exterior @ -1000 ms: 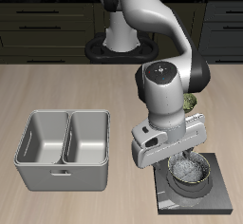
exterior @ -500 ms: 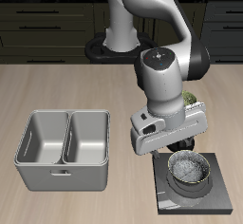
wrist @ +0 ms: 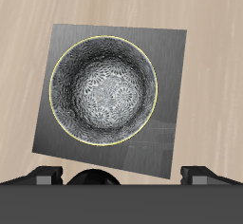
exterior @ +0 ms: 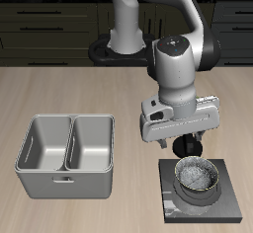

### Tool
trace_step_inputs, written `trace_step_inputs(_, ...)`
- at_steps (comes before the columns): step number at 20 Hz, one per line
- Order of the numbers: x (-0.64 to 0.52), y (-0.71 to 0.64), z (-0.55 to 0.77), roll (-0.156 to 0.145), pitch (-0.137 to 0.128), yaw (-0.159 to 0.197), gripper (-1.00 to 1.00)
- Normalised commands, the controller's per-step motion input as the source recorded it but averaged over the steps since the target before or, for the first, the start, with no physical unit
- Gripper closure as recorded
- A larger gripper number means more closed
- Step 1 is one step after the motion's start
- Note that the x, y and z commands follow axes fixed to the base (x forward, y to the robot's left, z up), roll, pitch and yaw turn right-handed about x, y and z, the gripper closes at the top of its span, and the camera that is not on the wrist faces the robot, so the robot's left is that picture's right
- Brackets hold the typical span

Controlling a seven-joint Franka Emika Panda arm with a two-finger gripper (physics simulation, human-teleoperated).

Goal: Place the black bowl on the flat stove and turn on the flat stove

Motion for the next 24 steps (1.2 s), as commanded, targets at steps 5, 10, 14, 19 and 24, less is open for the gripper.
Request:
trace_step_inputs(5, -0.25, 0.08, 0.04, -0.031, -0.016, -0.131, -1.00)
trace_step_inputs(10, -0.23, -0.09, 0.02, -0.021, 0.001, -0.147, -1.00)
trace_step_inputs(14, -0.33, -0.22, -0.03, -0.054, -0.008, -0.139, -1.00)
trace_step_inputs(19, -0.26, -0.01, -0.13, -0.003, 0.013, -0.078, -1.00)
trace_step_inputs(24, -0.27, 0.14, -0.09, 0.005, -0.008, -0.051, -1.00)
